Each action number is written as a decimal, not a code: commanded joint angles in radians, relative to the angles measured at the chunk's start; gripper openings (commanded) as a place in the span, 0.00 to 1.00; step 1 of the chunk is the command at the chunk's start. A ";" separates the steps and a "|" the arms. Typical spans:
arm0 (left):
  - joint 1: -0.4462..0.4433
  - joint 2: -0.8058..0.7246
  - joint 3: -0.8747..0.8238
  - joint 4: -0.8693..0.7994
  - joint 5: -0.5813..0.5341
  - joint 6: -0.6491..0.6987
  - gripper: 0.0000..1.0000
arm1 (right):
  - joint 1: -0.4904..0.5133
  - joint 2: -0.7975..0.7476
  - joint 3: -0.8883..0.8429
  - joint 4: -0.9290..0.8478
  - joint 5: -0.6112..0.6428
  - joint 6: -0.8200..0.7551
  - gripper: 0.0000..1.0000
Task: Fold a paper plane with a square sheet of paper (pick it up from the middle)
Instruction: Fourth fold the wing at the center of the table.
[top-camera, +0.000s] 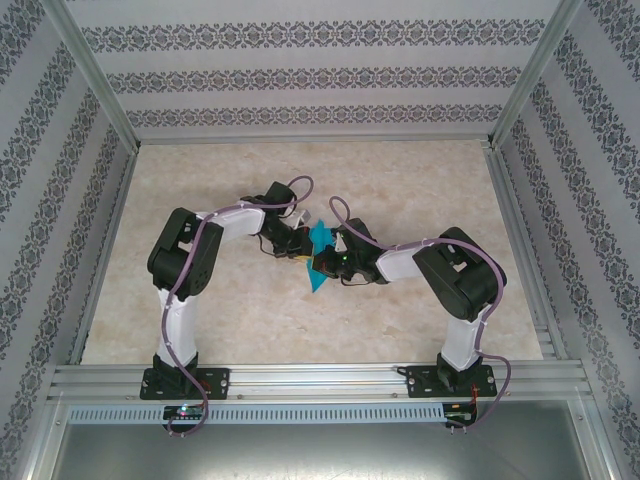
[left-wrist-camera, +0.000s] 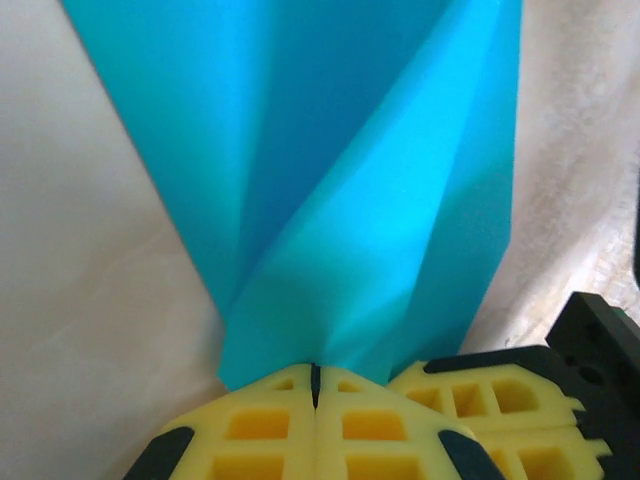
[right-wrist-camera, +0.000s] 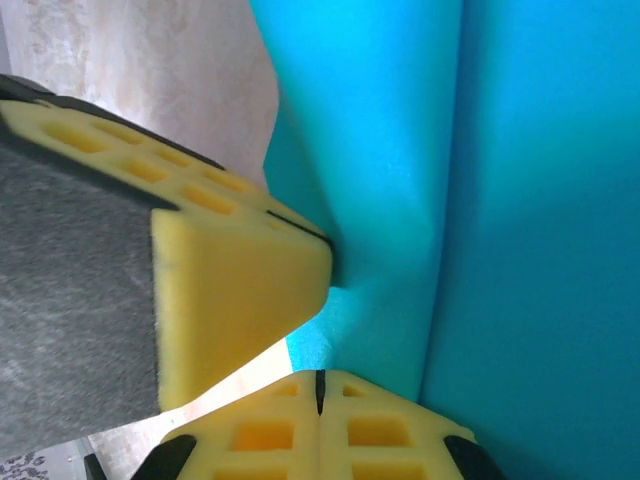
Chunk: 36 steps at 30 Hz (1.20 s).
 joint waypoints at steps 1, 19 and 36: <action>-0.007 0.028 0.040 0.011 0.008 0.024 0.04 | 0.012 0.013 -0.036 -0.080 0.019 0.000 0.03; -0.012 0.103 0.086 -0.022 -0.010 0.055 0.04 | 0.003 -0.047 -0.052 -0.058 0.018 -0.019 0.09; -0.013 0.147 0.100 -0.053 -0.038 0.081 0.04 | 0.032 -0.176 -0.108 -0.073 0.000 0.016 0.11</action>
